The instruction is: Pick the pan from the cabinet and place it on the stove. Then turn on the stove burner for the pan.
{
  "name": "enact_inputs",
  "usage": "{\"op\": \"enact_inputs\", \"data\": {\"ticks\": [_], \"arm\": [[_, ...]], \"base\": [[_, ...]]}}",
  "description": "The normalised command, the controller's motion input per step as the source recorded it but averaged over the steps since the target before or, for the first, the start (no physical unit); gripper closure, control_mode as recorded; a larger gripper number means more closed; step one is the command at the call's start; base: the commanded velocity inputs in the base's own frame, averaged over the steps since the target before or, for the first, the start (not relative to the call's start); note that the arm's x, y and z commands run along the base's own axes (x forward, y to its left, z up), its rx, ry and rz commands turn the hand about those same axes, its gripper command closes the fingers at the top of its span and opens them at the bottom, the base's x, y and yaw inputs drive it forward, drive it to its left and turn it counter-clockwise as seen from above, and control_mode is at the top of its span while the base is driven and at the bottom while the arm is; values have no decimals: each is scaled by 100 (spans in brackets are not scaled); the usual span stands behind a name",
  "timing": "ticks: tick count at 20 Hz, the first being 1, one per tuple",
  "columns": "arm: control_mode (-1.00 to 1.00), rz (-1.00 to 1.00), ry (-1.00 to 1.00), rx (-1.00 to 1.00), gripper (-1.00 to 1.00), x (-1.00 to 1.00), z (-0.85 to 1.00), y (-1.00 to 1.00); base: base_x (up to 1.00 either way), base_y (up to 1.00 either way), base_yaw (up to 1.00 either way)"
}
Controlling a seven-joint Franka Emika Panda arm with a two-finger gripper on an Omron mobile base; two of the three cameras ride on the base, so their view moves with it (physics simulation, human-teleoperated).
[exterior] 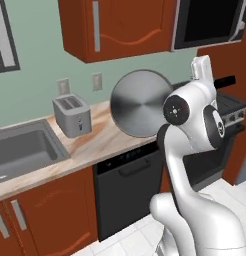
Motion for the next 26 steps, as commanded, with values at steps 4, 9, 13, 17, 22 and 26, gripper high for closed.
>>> {"op": "enact_inputs", "data": {"ticks": [4,9,13,17,22,26], "arm": [[100,0,0,0,100,0,0,0],[100,0,0,0,100,0,0,0],[100,0,0,0,100,0,0,0],[100,0,0,0,100,0,0,0],[100,0,0,0,100,0,0,0],[100,0,0,0,100,0,0,0]], "base": [[53,-46,2],[42,-47,5],[46,-35,7],[48,-23,9],[40,-25,12],[33,-23,14]]}}
